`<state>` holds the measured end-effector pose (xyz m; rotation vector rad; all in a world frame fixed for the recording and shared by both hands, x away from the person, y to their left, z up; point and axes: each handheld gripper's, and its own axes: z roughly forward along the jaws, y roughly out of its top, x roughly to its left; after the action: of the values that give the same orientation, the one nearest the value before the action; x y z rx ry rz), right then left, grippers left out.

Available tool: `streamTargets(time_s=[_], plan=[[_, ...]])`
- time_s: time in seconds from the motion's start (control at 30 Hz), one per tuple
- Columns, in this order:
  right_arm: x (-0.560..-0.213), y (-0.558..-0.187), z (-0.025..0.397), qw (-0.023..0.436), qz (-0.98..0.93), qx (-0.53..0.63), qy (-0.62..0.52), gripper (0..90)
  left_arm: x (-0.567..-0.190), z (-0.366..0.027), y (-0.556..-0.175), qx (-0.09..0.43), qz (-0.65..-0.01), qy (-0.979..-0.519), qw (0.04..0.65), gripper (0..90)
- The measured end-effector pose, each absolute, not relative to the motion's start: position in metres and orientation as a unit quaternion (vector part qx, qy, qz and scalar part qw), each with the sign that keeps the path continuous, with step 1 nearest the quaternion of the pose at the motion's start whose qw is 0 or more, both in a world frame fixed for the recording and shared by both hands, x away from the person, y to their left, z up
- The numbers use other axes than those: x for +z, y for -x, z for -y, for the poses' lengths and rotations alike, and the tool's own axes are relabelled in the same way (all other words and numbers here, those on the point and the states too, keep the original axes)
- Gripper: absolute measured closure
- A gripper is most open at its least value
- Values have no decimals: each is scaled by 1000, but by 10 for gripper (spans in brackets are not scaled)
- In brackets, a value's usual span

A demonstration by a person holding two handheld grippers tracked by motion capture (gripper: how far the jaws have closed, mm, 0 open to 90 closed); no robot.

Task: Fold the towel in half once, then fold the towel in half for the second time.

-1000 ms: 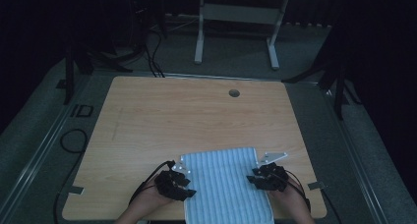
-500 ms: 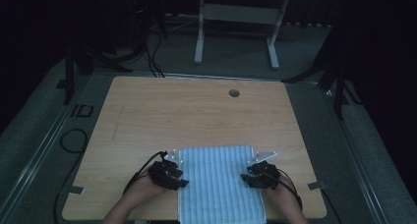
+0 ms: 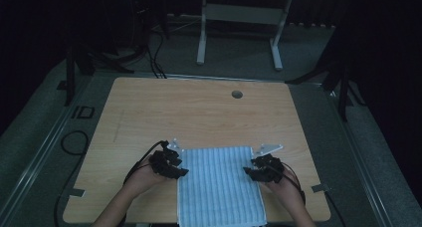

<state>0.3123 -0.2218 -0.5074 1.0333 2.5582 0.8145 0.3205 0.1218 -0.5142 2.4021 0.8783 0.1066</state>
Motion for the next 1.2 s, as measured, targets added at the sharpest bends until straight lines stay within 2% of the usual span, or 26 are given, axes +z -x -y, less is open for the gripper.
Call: streamTargets(time_s=[0.2,0.3,0.47,0.77,0.8,0.87,0.9,0.93,0.97,1.0,1.2], plan=[[-491,-348,236,142,-866,282,-388,558,-508,-126,-346,60,-356,-884,297,468],[-488,-364,237,128,-865,284,-394,543,-508,-129,-359,56,-374,-876,298,464],[-493,-383,232,109,-864,281,-403,519,-510,-133,-371,33,-383,-867,319,444],[-517,-404,221,70,-868,262,-415,548,-527,-126,-377,26,-376,-881,286,452],[-520,-404,218,66,-872,256,-413,570,-528,-125,-377,24,-371,-884,283,495],[-522,-405,217,61,-873,252,-413,589,-530,-123,-377,24,-369,-885,282,524],[-523,-405,216,61,-874,249,-412,613,-531,-122,-377,22,-366,-887,282,583],[-525,-404,215,62,-878,241,-408,720,-531,-120,-377,27,-366,-888,278,712],[-525,-404,215,62,-878,241,-408,720,-531,-120,-377,27,-366,-888,278,773],[-526,-404,215,59,-881,238,-404,835,-529,-120,-378,30,-372,-882,286,844],[-515,-404,218,70,-879,249,-401,875,-515,-118,-380,61,-385,-873,294,872]])
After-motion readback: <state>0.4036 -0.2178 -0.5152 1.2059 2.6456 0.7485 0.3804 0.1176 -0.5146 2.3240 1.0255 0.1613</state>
